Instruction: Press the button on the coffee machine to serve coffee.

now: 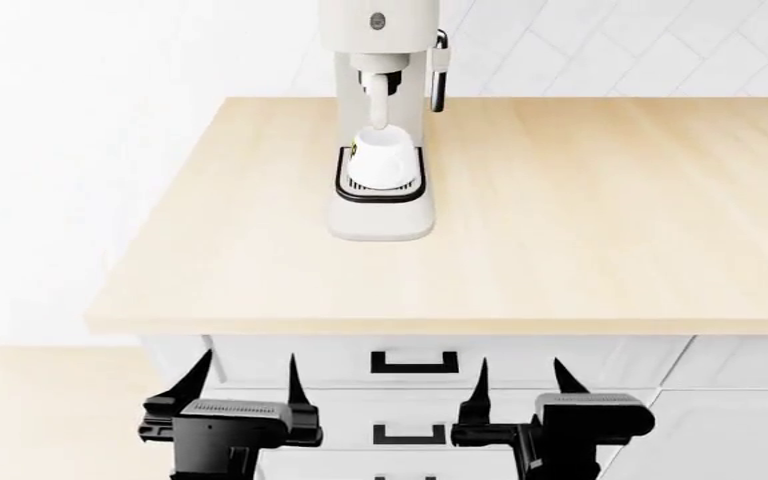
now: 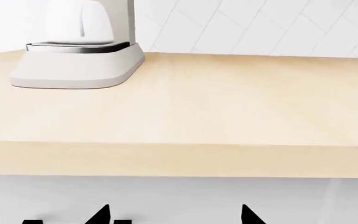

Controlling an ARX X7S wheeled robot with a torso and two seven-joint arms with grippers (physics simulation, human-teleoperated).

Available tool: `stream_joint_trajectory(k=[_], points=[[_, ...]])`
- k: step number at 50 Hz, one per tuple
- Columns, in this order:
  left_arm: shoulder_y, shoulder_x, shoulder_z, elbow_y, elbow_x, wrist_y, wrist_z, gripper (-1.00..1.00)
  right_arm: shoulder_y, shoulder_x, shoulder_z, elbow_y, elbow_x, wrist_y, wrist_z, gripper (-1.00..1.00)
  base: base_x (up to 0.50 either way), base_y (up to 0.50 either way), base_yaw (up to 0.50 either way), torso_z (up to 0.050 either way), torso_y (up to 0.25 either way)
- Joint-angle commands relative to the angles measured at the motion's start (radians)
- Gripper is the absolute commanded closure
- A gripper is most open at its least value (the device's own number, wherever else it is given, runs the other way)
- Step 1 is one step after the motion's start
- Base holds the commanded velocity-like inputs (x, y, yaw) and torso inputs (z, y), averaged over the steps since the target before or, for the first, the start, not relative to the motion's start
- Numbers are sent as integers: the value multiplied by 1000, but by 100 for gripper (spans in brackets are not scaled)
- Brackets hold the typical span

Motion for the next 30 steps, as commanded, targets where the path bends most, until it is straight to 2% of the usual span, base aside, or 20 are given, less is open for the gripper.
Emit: stream_joint_trajectory(k=[1,3,5,7,11,14,16,20,21,26,30], points=[[-1,-16,0,113,-1,-141,-32,-100,-14,46,11,-161,23,113,11,-100,0,0,0,0,0],[-15,-18,-17,214,-60,-236,-19,-100,-6,66,14,-265,25,206,22,-100,0,0,0,0,0],[-62,-47,15,353,-58,-413,-6,-100,18,89,34,-386,63,316,24,-100,0,0,0,0,0],[-96,-59,-8,465,-95,-523,-11,-100,53,110,58,-488,101,437,35,-100,0,0,0,0,0],[-177,-72,-34,584,-151,-709,-18,-100,115,150,114,-643,174,606,49,-100,0,0,0,0,0],[-249,-78,-73,661,-203,-846,-29,-100,169,173,126,-662,200,688,47,-100,0,0,0,0,0],[-328,-72,-124,677,-266,-998,-35,-100,222,190,142,-681,216,755,55,-100,0,0,0,0,0],[-437,-98,-128,669,-280,-1076,-28,-100,328,235,199,-731,294,889,34,-100,0,0,0,0,0],[-471,-93,-143,666,-296,-1104,-27,-100,381,255,202,-740,333,986,27,-100,0,0,0,0,0],[-529,-96,-126,613,-302,-1136,-17,-100,445,270,244,-742,375,1058,24,-100,0,0,0,0,0],[-573,-111,-110,553,-288,-1104,2,-100,459,277,270,-751,384,1076,30,-100,0,0,0,0,0]])
